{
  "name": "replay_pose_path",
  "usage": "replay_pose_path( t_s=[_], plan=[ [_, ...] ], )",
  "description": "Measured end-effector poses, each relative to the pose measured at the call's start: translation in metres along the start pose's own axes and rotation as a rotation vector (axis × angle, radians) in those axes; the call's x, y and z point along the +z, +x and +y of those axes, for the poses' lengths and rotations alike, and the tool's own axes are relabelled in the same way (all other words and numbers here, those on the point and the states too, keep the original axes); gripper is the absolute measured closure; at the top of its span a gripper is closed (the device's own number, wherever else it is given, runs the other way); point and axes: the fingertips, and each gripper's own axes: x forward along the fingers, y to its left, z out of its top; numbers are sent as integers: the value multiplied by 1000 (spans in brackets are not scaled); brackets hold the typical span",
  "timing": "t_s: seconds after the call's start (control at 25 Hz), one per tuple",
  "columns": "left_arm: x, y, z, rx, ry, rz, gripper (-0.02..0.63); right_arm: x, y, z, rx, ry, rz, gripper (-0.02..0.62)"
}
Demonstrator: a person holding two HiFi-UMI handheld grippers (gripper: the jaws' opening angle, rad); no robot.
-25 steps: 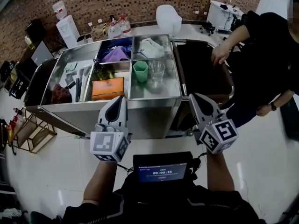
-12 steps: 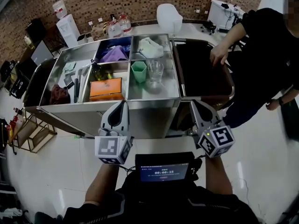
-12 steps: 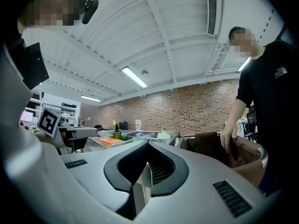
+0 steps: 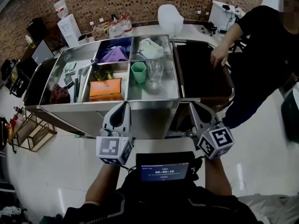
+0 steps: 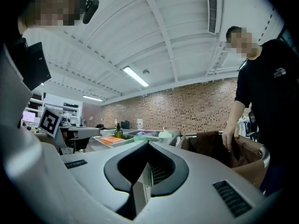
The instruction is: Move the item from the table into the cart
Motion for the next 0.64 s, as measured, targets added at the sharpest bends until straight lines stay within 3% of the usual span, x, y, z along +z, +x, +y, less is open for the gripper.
replay_pose_path(
  t_s=[0.4,0.64],
  plan=[
    [-4,-3,-4,-9,1,21,606,-1,-3,2,5,-6,9,594],
    [4,-3,0,2,-4,-9,606,-2,-1,6,12,-2,15,594]
  ],
)
